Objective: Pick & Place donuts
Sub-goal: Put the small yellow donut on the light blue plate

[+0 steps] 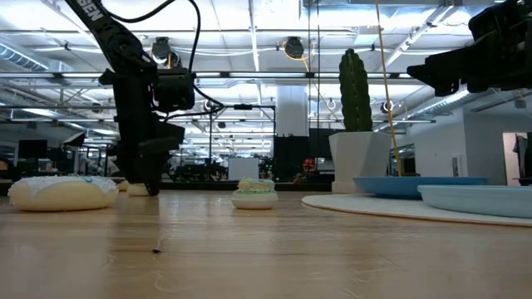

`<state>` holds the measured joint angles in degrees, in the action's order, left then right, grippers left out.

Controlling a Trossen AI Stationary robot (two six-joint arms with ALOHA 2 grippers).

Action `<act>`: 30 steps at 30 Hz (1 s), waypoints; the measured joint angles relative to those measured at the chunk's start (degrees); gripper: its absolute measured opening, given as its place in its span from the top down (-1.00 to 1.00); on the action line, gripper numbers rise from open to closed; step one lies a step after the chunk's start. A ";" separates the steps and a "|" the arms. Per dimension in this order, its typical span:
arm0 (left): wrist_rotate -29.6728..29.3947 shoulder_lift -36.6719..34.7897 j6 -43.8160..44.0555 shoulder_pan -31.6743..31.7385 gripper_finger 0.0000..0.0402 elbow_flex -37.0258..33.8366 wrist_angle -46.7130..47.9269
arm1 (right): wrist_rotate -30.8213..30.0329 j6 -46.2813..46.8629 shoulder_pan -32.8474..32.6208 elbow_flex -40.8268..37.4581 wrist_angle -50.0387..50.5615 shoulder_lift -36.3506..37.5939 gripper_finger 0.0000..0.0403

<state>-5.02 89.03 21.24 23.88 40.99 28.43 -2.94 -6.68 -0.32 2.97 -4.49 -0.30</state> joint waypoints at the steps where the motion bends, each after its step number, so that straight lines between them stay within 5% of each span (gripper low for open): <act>1: -0.02 -0.02 -0.61 0.00 -0.54 0.00 -0.90 | 0.00 0.00 0.00 0.01 0.00 0.00 -0.07; 30: 1.97 -0.35 1.83 -0.02 -0.54 -0.11 3.45 | 0.01 0.00 0.00 -0.01 0.00 0.00 -0.06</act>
<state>-3.05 88.68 23.07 23.86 40.88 31.88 -2.93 -6.68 -0.32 2.96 -4.49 -0.30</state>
